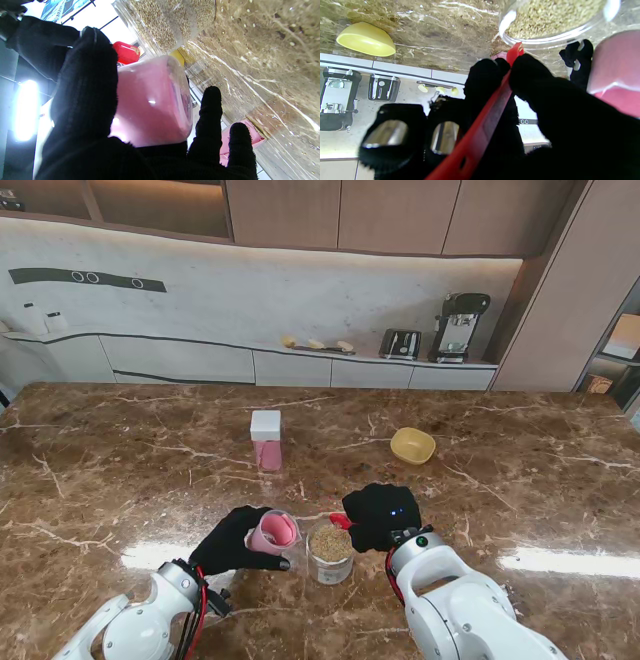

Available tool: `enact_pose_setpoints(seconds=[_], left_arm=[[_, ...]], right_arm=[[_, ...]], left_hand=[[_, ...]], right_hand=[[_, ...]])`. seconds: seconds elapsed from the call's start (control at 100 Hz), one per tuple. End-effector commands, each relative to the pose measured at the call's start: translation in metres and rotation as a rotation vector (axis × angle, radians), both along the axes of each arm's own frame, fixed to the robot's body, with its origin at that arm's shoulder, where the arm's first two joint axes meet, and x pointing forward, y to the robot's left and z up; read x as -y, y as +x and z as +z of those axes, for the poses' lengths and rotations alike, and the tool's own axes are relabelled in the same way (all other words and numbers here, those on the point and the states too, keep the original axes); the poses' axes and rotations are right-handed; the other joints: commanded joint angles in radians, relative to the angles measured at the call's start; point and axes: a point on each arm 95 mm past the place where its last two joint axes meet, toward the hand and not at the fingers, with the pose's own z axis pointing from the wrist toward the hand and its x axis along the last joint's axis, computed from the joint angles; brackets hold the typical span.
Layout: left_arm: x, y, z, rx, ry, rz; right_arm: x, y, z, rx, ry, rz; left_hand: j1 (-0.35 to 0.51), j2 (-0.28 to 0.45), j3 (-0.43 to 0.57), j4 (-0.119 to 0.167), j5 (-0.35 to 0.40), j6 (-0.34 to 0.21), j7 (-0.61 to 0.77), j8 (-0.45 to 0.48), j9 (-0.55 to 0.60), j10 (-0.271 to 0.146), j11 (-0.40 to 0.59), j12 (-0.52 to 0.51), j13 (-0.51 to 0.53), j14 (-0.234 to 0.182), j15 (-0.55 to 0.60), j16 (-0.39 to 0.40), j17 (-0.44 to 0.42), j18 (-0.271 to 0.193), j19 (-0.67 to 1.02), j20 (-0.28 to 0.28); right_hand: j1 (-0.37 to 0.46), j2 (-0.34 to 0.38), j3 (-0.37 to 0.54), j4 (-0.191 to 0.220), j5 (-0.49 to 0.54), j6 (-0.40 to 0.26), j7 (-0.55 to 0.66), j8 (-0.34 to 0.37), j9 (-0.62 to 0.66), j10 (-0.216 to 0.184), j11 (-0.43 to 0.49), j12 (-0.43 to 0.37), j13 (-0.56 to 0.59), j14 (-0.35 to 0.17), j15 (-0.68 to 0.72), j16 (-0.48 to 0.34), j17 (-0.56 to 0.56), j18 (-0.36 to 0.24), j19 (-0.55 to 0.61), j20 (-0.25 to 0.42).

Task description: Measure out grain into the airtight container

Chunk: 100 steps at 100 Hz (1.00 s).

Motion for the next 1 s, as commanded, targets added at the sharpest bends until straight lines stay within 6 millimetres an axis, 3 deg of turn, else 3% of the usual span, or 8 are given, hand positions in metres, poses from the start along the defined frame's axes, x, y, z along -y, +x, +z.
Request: enact_pose_setpoints(seconds=[0.0, 0.99], left_arm=[[0.0, -0.003, -0.002, -0.008, 0.003, 0.002], [-0.004, -0.005, -0.002, -0.008, 0.01, 0.01]], right_arm=[[0.0, 0.0, -0.01, -0.023, -0.017, -0.01], [-0.009, 0.0, -0.03, 0.137, -0.205, 0.095]], left_hand=[[0.1, 0.204, 0.167, -0.008, 0.185, -0.208, 0.17, 0.006, -0.016, -0.036, 0.022, 0.003, -0.029, -0.02, -0.028, -0.008, -0.002, -0.003, -0.034, 0.02], [0.101, 0.203, 0.168, -0.008, 0.187, -0.205, 0.171, 0.008, -0.016, -0.034, 0.022, 0.002, -0.028, -0.021, -0.028, -0.008, -0.001, -0.003, -0.039, 0.023]], right_hand=[[0.028, -0.01, 0.086, 0.048, 0.037, -0.09, 0.025, 0.006, 0.078, 0.036, 0.039, -0.008, 0.03, -0.107, 0.053, 0.045, 0.039, -0.002, 0.102, 0.002], [0.016, -0.025, 0.102, 0.044, 0.044, -0.11, 0.027, -0.008, 0.078, 0.027, 0.054, -0.014, 0.03, -0.111, 0.057, 0.048, 0.04, -0.022, 0.103, 0.004]])
